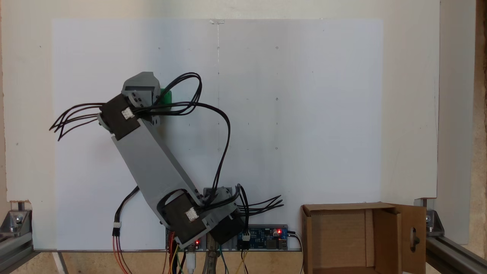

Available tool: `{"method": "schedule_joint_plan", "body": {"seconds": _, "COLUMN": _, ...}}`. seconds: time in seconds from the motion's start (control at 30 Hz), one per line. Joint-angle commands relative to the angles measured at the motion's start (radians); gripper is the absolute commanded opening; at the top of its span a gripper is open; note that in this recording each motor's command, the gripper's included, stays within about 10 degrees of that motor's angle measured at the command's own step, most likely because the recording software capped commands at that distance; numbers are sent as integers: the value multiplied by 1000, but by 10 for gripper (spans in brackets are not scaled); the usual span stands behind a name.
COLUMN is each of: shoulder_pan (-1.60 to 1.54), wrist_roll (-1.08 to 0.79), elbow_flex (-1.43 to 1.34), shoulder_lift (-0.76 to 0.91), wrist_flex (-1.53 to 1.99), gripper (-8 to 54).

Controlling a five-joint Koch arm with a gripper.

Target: Grasp a green dice and put it in the bin.

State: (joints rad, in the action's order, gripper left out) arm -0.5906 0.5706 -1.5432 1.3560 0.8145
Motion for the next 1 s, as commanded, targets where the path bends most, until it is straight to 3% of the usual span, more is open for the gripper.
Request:
{"method": "schedule_joint_plan", "body": {"seconds": 0.0, "shoulder_pan": 0, "wrist_roll": 64, "elbow_flex": 15, "shoulder_lift": -5, "wrist_flex": -15, "gripper": 432}}
{"method": "schedule_joint_plan", "body": {"seconds": 0.97, "shoulder_pan": 31, "wrist_roll": 64, "elbow_flex": -40, "shoulder_lift": -135, "wrist_flex": -51, "gripper": 430}}
